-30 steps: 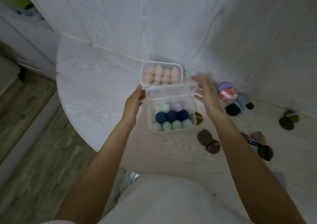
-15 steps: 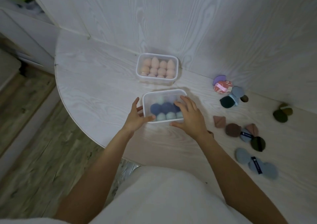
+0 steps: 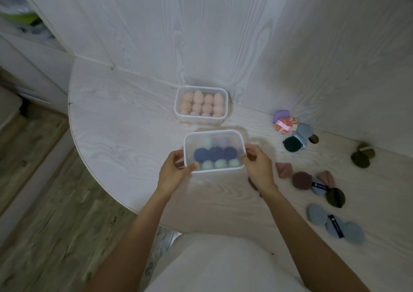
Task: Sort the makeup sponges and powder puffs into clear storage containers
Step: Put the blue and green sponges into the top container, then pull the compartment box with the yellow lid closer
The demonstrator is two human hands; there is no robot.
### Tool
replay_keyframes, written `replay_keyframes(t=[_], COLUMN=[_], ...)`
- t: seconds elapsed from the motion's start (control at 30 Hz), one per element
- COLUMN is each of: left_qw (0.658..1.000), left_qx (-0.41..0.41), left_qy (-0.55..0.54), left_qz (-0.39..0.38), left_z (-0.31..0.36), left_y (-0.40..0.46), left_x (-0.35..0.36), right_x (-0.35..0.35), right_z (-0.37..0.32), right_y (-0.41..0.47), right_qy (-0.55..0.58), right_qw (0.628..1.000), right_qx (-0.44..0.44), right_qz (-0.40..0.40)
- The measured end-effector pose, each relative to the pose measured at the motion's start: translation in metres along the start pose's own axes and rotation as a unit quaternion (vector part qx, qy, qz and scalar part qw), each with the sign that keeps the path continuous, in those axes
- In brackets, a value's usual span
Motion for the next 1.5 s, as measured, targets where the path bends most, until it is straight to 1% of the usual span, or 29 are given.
replay_keyframes(t=[0.07, 0.13, 0.2, 0.27, 0.33, 0.5, 0.57, 0.67, 0.73, 0.77, 0.83, 0.9, 0.93, 1.0, 1.03, 1.1, 1.13, 1.17, 1.2, 1.27, 1.33, 1.4, 1.43, 1.47, 1.5], left_qw=[0.999, 0.994, 0.989, 0.987, 0.986, 0.990, 0.990, 0.971, 0.960, 0.959, 0.958, 0.950, 0.939, 0.898, 0.874, 0.836, 0.824, 0.825, 0.833, 0.839, 0.848, 0.855, 0.858, 0.861, 0.864], left_qx=[0.051, 0.101, 0.135, 0.148, 0.152, 0.125, 0.131, 0.203, 0.240, 0.248, 0.255, 0.247, 0.234, 0.202, 0.191, 0.188, 0.185, 0.172, 0.150, 0.126, 0.099, 0.053, 0.027, 0.007, -0.004], left_qy=[-0.013, -0.031, -0.050, -0.051, -0.045, 0.011, 0.042, 0.105, 0.123, 0.124, 0.135, 0.176, 0.217, 0.318, 0.357, 0.403, 0.412, 0.404, 0.383, 0.339, 0.306, 0.274, 0.255, 0.239, 0.226], left_qz=[-0.008, -0.023, -0.039, -0.048, -0.053, -0.057, -0.023, 0.066, 0.079, 0.066, 0.006, -0.078, -0.126, -0.226, -0.269, -0.322, -0.342, -0.357, -0.369, -0.406, -0.422, -0.438, -0.444, -0.449, -0.451], left_z=[0.027, 0.061, 0.092, 0.113, 0.127, 0.127, 0.123, 0.127, 0.127, 0.125, 0.120, 0.110, 0.102, 0.073, 0.057, 0.030, 0.018, 0.007, -0.001, -0.021, -0.039, -0.055, -0.063, -0.069, -0.075], left_y=[0.002, 0.008, 0.025, 0.046, 0.068, 0.109, 0.108, 0.090, 0.066, 0.056, 0.031, 0.009, 0.000, -0.021, -0.033, -0.055, -0.070, -0.082, -0.089, -0.122, -0.149, -0.173, -0.184, -0.195, -0.203], left_x=[0.002, 0.002, 0.003, 0.004, 0.004, 0.007, 0.005, -0.007, -0.007, -0.001, 0.021, 0.055, 0.075, 0.119, 0.143, 0.187, 0.215, 0.237, 0.251, 0.304, 0.350, 0.390, 0.409, 0.423, 0.435], right_x=[-0.012, -0.021, -0.025, -0.018, -0.007, 0.014, 0.015, 0.004, -0.005, -0.009, -0.018, -0.027, -0.031, -0.049, -0.061, -0.088, -0.109, -0.129, -0.146, -0.203, -0.255, -0.296, -0.315, -0.326, -0.333], right_z=[-0.019, -0.041, -0.065, -0.084, -0.097, -0.103, -0.096, -0.085, -0.075, -0.070, -0.056, -0.037, -0.025, 0.011, 0.034, 0.079, 0.103, 0.124, 0.138, 0.181, 0.223, 0.259, 0.279, 0.298, 0.317], right_y=[-0.001, 0.006, 0.025, 0.046, 0.067, 0.098, 0.098, 0.085, 0.066, 0.056, 0.033, 0.007, -0.006, -0.034, -0.049, -0.079, -0.096, -0.110, -0.119, -0.151, -0.177, -0.189, -0.191, -0.188, -0.184], right_qy=[0.068, 0.133, 0.157, 0.158, 0.164, 0.155, 0.123, 0.067, 0.047, 0.027, -0.034, -0.136, -0.205, -0.313, -0.331, -0.322, -0.318, -0.314, -0.312, -0.299, -0.318, -0.354, -0.368, -0.376, -0.377], right_qw=[0.997, 0.991, 0.987, 0.986, 0.985, 0.986, 0.992, 0.997, 0.998, 0.998, 0.996, 0.984, 0.970, 0.941, 0.936, 0.940, 0.943, 0.946, 0.949, 0.949, 0.928, 0.895, 0.883, 0.878, 0.878], right_qx=[-0.001, -0.010, -0.026, -0.038, -0.031, -0.008, -0.005, -0.023, -0.040, -0.050, -0.081, -0.109, -0.117, -0.107, -0.081, -0.024, -0.002, 0.013, 0.020, 0.057, 0.085, 0.096, 0.117, 0.151, 0.190], right_qz=[0.021, 0.015, 0.005, -0.022, -0.039, -0.054, -0.037, 0.011, 0.025, 0.026, 0.014, -0.030, -0.052, -0.075, -0.089, -0.108, -0.097, -0.075, -0.037, 0.076, 0.176, 0.252, 0.266, 0.255, 0.224])
Point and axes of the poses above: each hand's wrist, its own y-axis towards the middle knuckle, its own x-axis out of the palm, z = x × y, the point moved 8 cm from there along y, towards the middle knuckle, and after that the axes turned 12 degrees about -y, right-handed, at the moved point
